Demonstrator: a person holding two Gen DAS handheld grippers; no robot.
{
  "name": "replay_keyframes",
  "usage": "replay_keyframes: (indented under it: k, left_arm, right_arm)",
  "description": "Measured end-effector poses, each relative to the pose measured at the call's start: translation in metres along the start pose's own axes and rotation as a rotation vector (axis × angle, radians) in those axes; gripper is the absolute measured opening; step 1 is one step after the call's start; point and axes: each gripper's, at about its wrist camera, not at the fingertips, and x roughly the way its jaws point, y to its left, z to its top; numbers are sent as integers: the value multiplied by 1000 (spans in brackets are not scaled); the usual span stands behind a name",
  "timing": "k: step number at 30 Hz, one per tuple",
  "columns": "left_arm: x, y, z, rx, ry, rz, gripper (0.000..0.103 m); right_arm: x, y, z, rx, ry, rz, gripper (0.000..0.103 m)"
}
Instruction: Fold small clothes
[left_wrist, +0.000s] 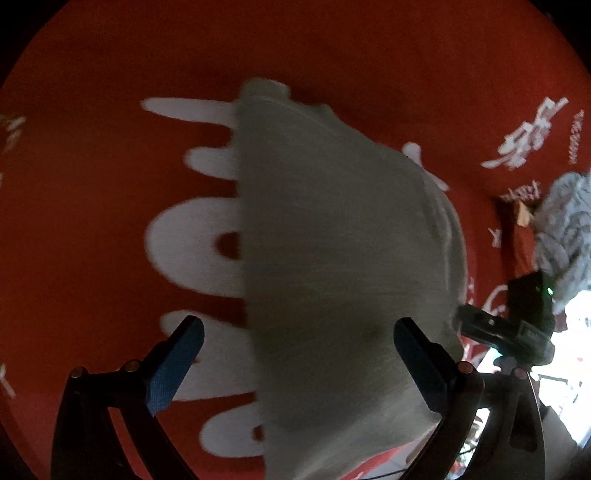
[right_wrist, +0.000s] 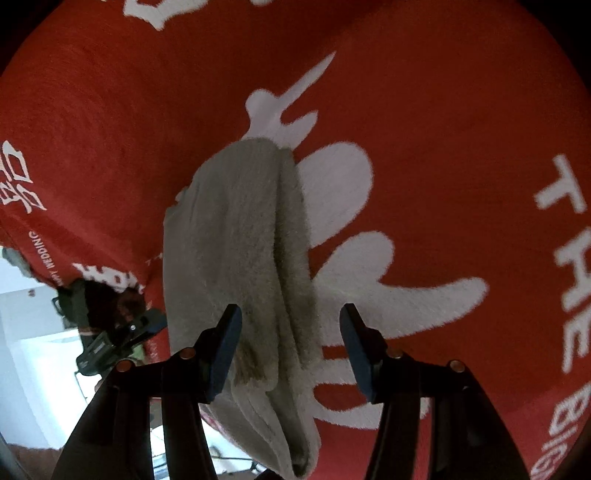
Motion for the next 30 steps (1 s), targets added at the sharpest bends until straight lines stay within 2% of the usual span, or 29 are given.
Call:
replay_keyframes:
  k: [4,8,11,16,18,19,20,21,23,25,30]
  left_arm:
    - [17,-12,2,22,20,-35,103]
    - [28,-23,7,26,14,-34,103]
    - [33,-28,10,4,5,-29,103]
    - [34,-27,11,-2,-4,-47,103]
    - [31,-24,10,-10,-17,-48,95]
    - [29,-23,9,-17,-27,-50,88]
    - [25,-21,7,-20,-41,-58,77]
    - [21,-20,5,-19,-56,-68,72]
    - [11,-20,0,4,-85,-95,55]
    - [2,-20,-4,27,-99,-115,49]
    - [-22,-22,-12,25,-126,-186,48]
  right_arm:
    - [10,1,7,-27,31,56,59]
    - [19,2,14,-37,48,117,59]
    - [27,8,19,-51,56,160,68]
    - [44,19,22,-47,49,184,69]
    - [46,21,20,-28,39,187,69]
    - [47,20,18,-6,42,196,67]
    - [49,18,17,17,51,199,56]
    - [52,17,16,42,64,197,41]
    - [53,18,10,75,46,220,36]
    - [47,27,4,63,16,256,35]
    - [36,52,-14,66,3,316,34]
